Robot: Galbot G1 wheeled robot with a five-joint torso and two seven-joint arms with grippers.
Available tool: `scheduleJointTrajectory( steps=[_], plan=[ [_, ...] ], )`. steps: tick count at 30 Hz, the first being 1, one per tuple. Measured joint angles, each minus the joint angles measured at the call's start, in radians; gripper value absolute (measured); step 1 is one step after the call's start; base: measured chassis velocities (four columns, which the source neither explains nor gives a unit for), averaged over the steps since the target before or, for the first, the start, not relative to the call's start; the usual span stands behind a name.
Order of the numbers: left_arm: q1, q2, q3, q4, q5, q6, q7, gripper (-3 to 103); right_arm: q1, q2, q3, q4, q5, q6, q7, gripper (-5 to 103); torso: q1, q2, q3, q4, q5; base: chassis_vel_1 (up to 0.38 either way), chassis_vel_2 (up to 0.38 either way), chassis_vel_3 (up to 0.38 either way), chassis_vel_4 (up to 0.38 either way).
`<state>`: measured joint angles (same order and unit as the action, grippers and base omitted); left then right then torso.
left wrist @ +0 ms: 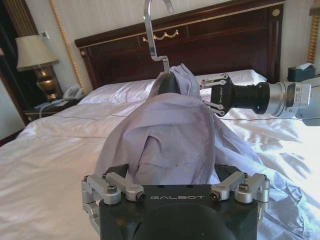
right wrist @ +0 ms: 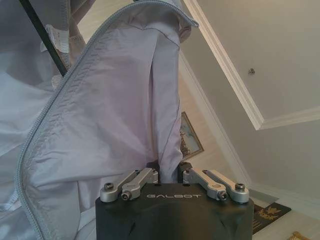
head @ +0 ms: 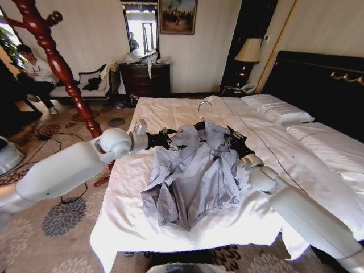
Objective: Pick up the clothes from the bed and hang them on the clothes hanger.
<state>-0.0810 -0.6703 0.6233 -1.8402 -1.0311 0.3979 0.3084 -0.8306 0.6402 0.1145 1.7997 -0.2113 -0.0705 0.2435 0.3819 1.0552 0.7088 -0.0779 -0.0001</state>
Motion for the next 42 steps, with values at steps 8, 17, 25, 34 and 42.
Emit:
scheduleJointTrajectory(
  steps=[8, 17, 25, 34, 42],
  plan=[
    [-0.006, -0.011, 0.023, -0.005, -0.020, -0.004, 0.032, 97, -0.001, -0.006, -0.002, 0.006, 0.003, 0.001, -0.001, 15, 0.000, 0.000, 0.000, 0.0000, 0.0001, 0.000, 0.000, 0.000, 0.000],
    [-0.010, -0.014, 0.046, 0.024, -0.007, -0.012, 0.071, 93, 0.001, -0.011, -0.002, 0.013, 0.009, 0.007, -0.004, 15, 0.000, 0.000, 0.000, 0.0001, 0.0000, 0.000, 0.000, 0.000, 0.000],
    [-0.007, -0.026, 0.056, 0.033, 0.001, -0.018, 0.060, 86, -0.003, -0.009, -0.007, 0.019, 0.013, 0.007, -0.008, 15, 0.000, 0.000, 0.000, 0.0000, 0.0000, 0.000, 0.000, 0.000, 0.000],
    [-0.009, -0.030, 0.070, 0.033, 0.000, -0.031, 0.057, 72, 0.002, -0.003, -0.011, 0.026, 0.019, 0.006, -0.017, 15, 0.000, 0.000, 0.000, 0.0000, 0.0000, 0.000, 0.000, 0.000, 0.000],
    [-0.004, -0.032, 0.078, 0.033, -0.015, -0.041, 0.053, 34, -0.005, -0.009, -0.012, 0.035, 0.030, 0.016, -0.026, 15, 0.000, 0.000, 0.000, 0.0000, 0.0000, 0.000, 0.000, 0.000, 0.000]
  ],
)
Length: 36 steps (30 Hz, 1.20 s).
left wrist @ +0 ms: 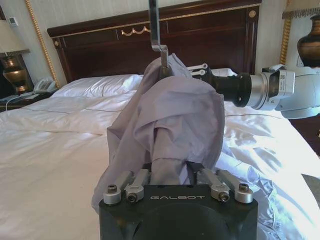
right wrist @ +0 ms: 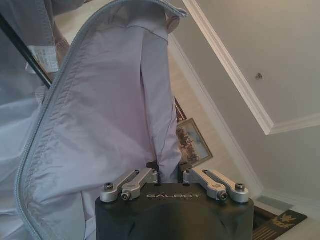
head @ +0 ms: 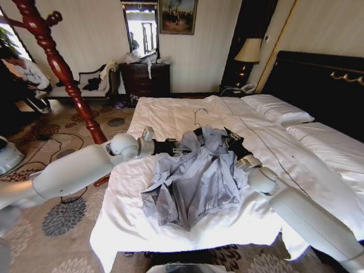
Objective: Pick up the clothes from the bed and hang them on the clothes hanger.
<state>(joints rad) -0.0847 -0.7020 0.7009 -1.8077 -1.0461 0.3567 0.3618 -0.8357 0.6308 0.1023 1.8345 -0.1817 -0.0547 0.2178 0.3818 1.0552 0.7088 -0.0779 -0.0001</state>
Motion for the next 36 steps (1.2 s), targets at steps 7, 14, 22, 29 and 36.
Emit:
scheduleJointTrajectory(
  steps=[7, 14, 22, 29, 36],
  plan=[
    [0.001, 0.000, 0.005, 0.000, -0.011, -0.002, 0.005, 16, 0.000, -0.002, -0.002, 0.001, 0.016, 0.010, -0.008, 15, 0.000, 0.000, 0.000, 0.0000, 0.0000, 0.000, 0.000, 0.000, 0.000],
    [0.004, 0.003, 0.011, -0.003, -0.001, -0.010, 0.016, 16, 0.000, -0.003, -0.003, 0.001, 0.024, 0.013, -0.011, 15, 0.000, 0.000, 0.000, 0.0000, 0.0000, 0.000, 0.000, 0.000, 0.000],
    [0.018, 0.006, 0.004, -0.022, -0.011, -0.016, -0.011, 16, 0.001, -0.024, -0.002, 0.020, 0.049, 0.001, -0.015, 24, 0.000, 0.000, 0.000, 0.0000, -0.0001, 0.000, 0.000, 0.000, 0.000],
    [0.023, 0.005, -0.009, -0.028, -0.026, -0.018, -0.034, 16, -0.006, -0.039, 0.002, 0.038, 0.078, -0.020, -0.011, 46, 0.000, 0.000, 0.000, 0.0000, -0.0001, 0.000, 0.000, 0.000, 0.000],
    [0.033, 0.034, -0.040, -0.051, -0.052, -0.015, -0.057, 16, -0.035, -0.067, 0.012, 0.064, 0.152, -0.027, -0.008, 73, 0.000, 0.000, 0.000, -0.0002, 0.0001, 0.000, 0.000, 0.000, 0.000]
  ],
)
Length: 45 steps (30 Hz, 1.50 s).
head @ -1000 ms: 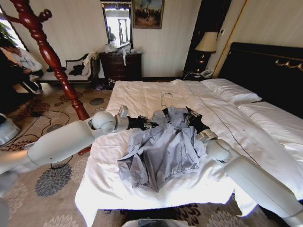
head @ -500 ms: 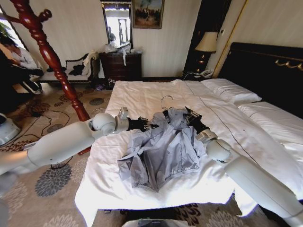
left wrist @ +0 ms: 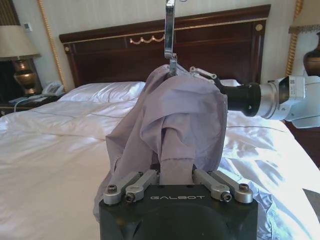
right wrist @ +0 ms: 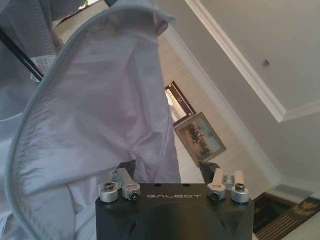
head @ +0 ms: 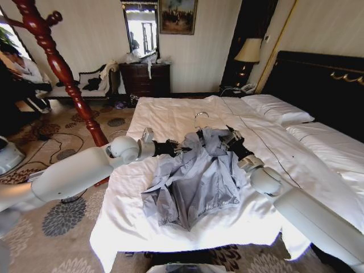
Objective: Pick up the clothes from the bed and hang them on the clothes hanger.
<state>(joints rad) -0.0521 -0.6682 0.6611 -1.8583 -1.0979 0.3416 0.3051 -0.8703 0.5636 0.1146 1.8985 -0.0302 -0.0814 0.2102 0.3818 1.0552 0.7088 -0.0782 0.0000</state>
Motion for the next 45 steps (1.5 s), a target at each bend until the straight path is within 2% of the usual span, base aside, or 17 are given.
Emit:
scheduleJointTrajectory(
  steps=[2, 5, 8, 10, 13, 15, 18, 19, 23, 25, 28, 30, 34, 35, 39, 40, 45],
  plan=[
    [0.016, 0.017, -0.024, -0.011, -0.012, 0.000, -0.018, 16, -0.010, -0.012, 0.002, 0.016, 0.062, -0.005, 0.005, 84, 0.000, 0.000, 0.000, 0.0007, 0.0001, 0.000, 0.000, 0.000, 0.000],
    [0.031, 0.022, -0.038, -0.015, -0.024, 0.000, -0.043, 16, -0.018, -0.019, 0.007, 0.029, 0.106, -0.006, 0.014, 89, 0.000, 0.000, 0.000, 0.0005, -0.0003, 0.000, 0.000, 0.000, 0.000],
    [0.100, 0.051, -0.102, -0.039, -0.040, -0.003, -0.098, 16, -0.037, -0.023, 0.010, 0.048, 0.216, -0.021, 0.040, 99, 0.000, 0.000, 0.000, -0.0001, -0.0001, 0.000, 0.000, 0.000, 0.000],
    [0.119, 0.063, -0.119, -0.048, -0.041, -0.003, -0.104, 16, -0.042, -0.022, 0.010, 0.051, 0.251, -0.026, 0.048, 99, 0.000, 0.000, 0.000, 0.0000, -0.0002, 0.000, 0.000, 0.000, 0.000],
    [0.191, 0.126, -0.186, -0.095, -0.046, -0.003, -0.115, 16, -0.065, -0.004, 0.019, 0.060, 0.407, -0.037, 0.072, 100, 0.000, 0.000, 0.000, 0.0008, -0.0003, 0.000, 0.000, 0.000, 0.000],
    [0.205, 0.143, -0.199, -0.104, -0.047, -0.003, -0.115, 16, -0.077, -0.001, 0.028, 0.063, 0.436, -0.038, 0.077, 100, 0.000, 0.000, 0.000, 0.0011, 0.0001, 0.000, 0.000, 0.000, 0.000],
    [0.249, 0.185, -0.242, -0.122, -0.048, -0.004, -0.114, 16, -0.172, 0.036, 0.122, 0.082, 0.515, -0.027, 0.088, 100, 0.000, 0.000, 0.000, 0.0005, -0.0003, 0.000, 0.000, 0.000, 0.000],
    [0.249, 0.185, -0.242, -0.122, -0.048, -0.004, -0.114, 16, -0.172, 0.036, 0.122, 0.082, 0.515, -0.027, 0.088, 100, 0.000, 0.000, 0.000, 0.0005, -0.0003, 0.000, 0.000, 0.000, 0.000],
    [0.305, 0.209, -0.294, -0.140, -0.046, -0.005, -0.116, 16, -0.354, 0.101, 0.276, 0.116, 0.552, -0.015, 0.073, 100, 0.000, 0.000, 0.000, -0.0002, 0.0001, 0.000, 0.000, 0.000, 0.000],
    [0.314, 0.214, -0.302, -0.143, -0.046, -0.005, -0.116, 16, -0.388, 0.110, 0.299, 0.125, 0.556, -0.013, 0.067, 100, 0.000, 0.000, 0.000, -0.0002, 0.0000, 0.000, 0.000, 0.000, 0.000],
    [0.350, 0.232, -0.337, -0.164, -0.047, -0.005, -0.120, 16, -0.511, 0.156, 0.398, 0.157, 0.568, 0.006, 0.042, 100, 0.000, 0.000, 0.000, 0.0002, 0.0000, 0.000, 0.000, 0.000, 0.000],
    [0.356, 0.235, -0.344, -0.168, -0.048, -0.005, -0.122, 16, -0.535, 0.169, 0.422, 0.162, 0.567, 0.012, 0.035, 100, 0.000, 0.000, 0.000, 0.0002, 0.0000, 0.000, 0.000, 0.000, 0.000],
    [0.397, 0.251, -0.389, -0.190, -0.052, -0.005, -0.135, 16, -0.632, 0.255, 0.537, 0.195, 0.567, 0.035, 0.004, 100, 0.000, 0.000, 0.000, 0.0002, 0.0001, 0.000, 0.000, 0.000, 0.000],
    [0.397, 0.251, -0.389, -0.190, -0.052, -0.005, -0.135, 16, -0.632, 0.255, 0.537, 0.195, 0.567, 0.035, 0.004, 100, 0.000, 0.000, 0.000, 0.0002, 0.0001, 0.000, 0.000, 0.000, 0.000],
    [0.475, 0.253, -0.464, -0.210, -0.045, -0.010, -0.154, 16, -0.692, 0.359, 0.653, 0.195, 0.501, 0.081, -0.069, 100, 0.000, 0.000, 0.000, 0.0001, -0.0001, 0.000, 0.000, 0.000, 0.000],
    [0.475, 0.253, -0.464, -0.210, -0.045, -0.010, -0.154, 16, -0.692, 0.359, 0.653, 0.195, 0.501, 0.081, -0.069, 100, 0.000, 0.000, 0.000, 0.0001, -0.0001, 0.000, 0.000, 0.000, 0.000],
    [0.577, 0.266, -0.558, -0.234, -0.033, -0.016, -0.162, 16, -0.799, 0.455, 0.699, 0.195, 0.417, 0.160, -0.125, 100, 0.000, 0.000, 0.000, 0.0005, -0.0004, 0.000, 0.000, 0.000, 0.000]
  ],
)
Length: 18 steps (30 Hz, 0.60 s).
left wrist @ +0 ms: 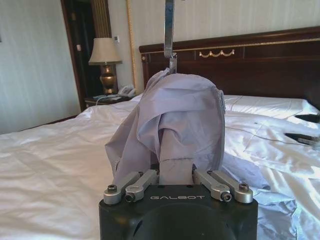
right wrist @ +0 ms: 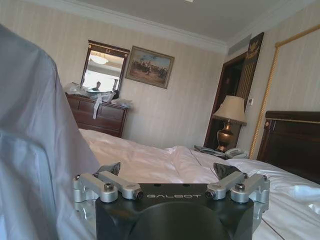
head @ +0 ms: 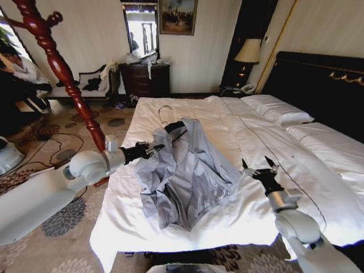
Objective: Pick up the clothes from the bed and hang them on the clothes hanger.
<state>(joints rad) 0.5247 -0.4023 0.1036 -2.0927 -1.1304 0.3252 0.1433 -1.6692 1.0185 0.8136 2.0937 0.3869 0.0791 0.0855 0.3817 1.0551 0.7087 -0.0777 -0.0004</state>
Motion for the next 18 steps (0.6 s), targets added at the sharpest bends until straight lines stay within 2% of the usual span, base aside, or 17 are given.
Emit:
scheduleJointTrajectory(
  steps=[1, 6, 11, 18],
  plan=[
    [0.000, 0.000, 0.000, 0.000, 0.000, 0.000, 0.000, 16, 0.000, 0.000, 0.000, 0.000, 0.000, 0.000, 0.000, 100, 0.000, 0.000, 0.000, 0.0000, 0.0000, 0.000, 0.000, 0.000, 0.000],
    [0.092, 0.023, -0.080, -0.027, 0.013, -0.005, 0.001, 16, -0.091, 0.124, 0.010, 0.005, -0.093, 0.066, -0.049, 100, 0.000, 0.000, 0.000, -0.0002, 0.0005, 0.000, 0.000, 0.000, 0.000],
    [0.106, 0.019, -0.083, -0.036, 0.019, -0.007, 0.000, 16, -0.104, 0.161, 0.005, 0.006, -0.123, 0.084, -0.057, 100, 0.000, 0.000, 0.000, -0.0003, 0.0003, 0.000, 0.000, 0.000, 0.000],
    [0.124, 0.020, -0.088, -0.052, 0.026, -0.008, -0.009, 16, -0.102, 0.162, 0.001, 0.006, -0.125, 0.084, -0.057, 100, 0.000, 0.000, 0.000, -0.0002, 0.0003, 0.000, 0.000, 0.000, 0.000]
  ],
)
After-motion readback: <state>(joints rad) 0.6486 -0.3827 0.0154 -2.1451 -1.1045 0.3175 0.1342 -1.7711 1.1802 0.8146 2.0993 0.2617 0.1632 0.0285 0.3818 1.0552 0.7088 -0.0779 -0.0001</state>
